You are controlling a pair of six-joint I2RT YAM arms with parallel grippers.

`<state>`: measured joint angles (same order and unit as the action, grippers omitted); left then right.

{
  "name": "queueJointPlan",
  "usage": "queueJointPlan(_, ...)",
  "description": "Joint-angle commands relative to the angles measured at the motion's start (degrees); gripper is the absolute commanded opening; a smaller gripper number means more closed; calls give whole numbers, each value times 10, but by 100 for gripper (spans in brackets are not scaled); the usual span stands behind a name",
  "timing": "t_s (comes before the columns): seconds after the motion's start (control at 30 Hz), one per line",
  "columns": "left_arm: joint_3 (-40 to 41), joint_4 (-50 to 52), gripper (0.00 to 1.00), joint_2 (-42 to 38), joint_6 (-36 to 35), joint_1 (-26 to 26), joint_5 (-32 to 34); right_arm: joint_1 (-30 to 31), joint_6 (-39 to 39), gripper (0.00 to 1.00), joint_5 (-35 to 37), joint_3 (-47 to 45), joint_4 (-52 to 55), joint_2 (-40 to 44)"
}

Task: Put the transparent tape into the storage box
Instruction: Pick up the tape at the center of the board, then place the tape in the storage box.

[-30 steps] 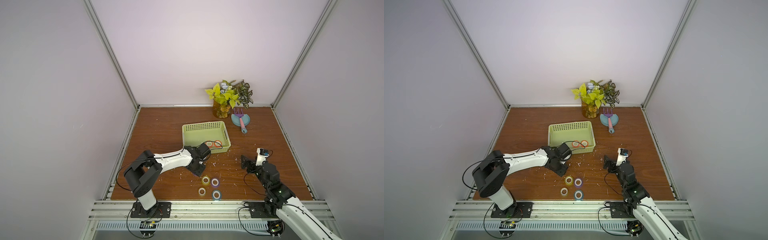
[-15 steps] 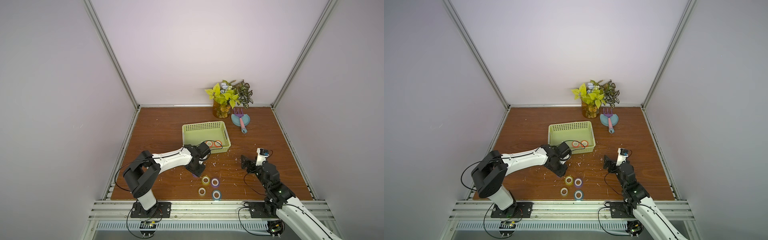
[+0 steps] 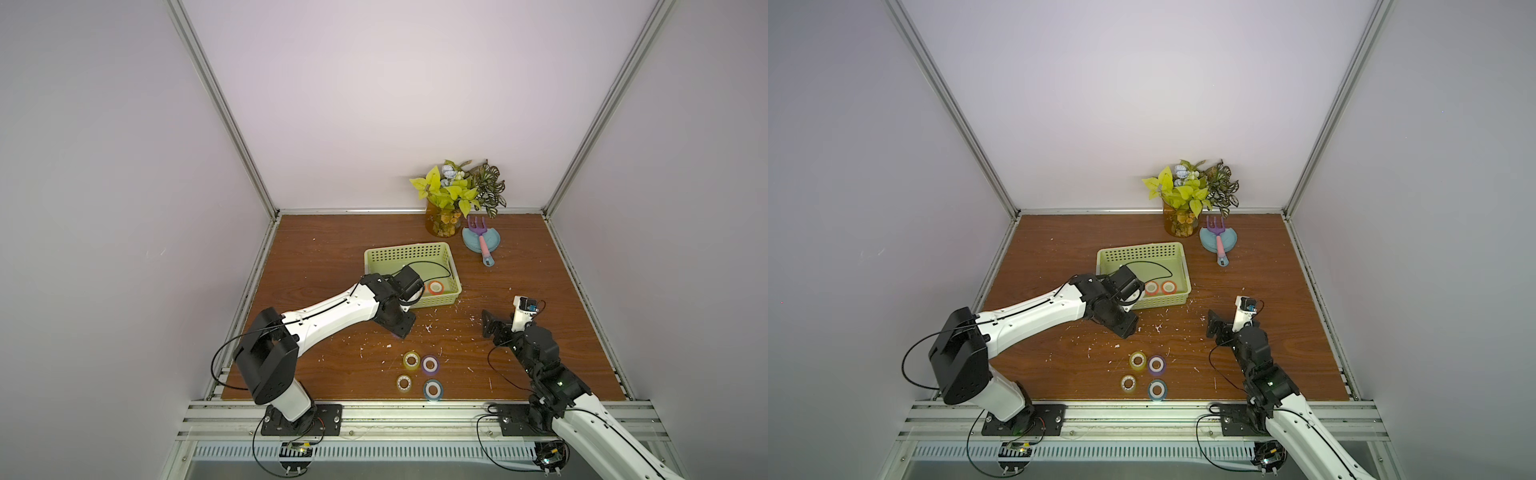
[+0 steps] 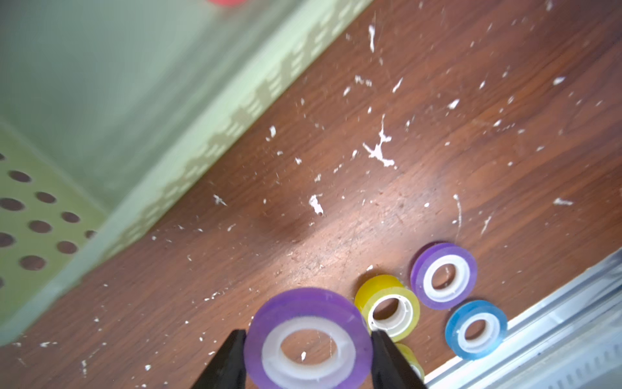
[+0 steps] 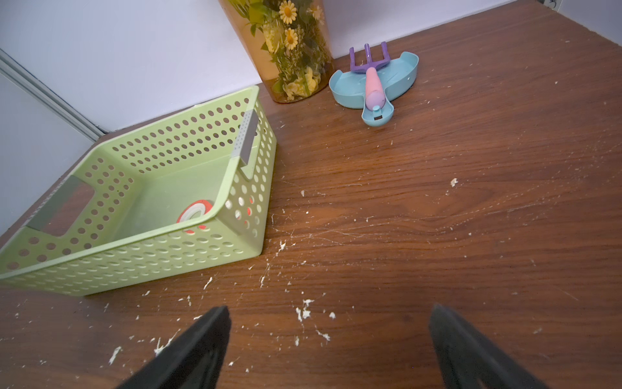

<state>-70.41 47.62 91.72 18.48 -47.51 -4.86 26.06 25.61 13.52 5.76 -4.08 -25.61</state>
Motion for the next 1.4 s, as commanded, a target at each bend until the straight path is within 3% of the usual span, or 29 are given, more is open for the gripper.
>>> queueJointPlan(0.0, -36, 28, 53, -3, -16, 18, 23, -1, 5, 99, 12, -1, -22, 1)
queueJointPlan(0.53, -204, 27, 55, 120, -66, 93, 101, -1, 5, 99, 15, 0, -22, 0)
queueJointPlan(1.37, -276, 19, 54, 286, -87, 118, 80, -1, 5, 99, 17, -1, -22, 1)
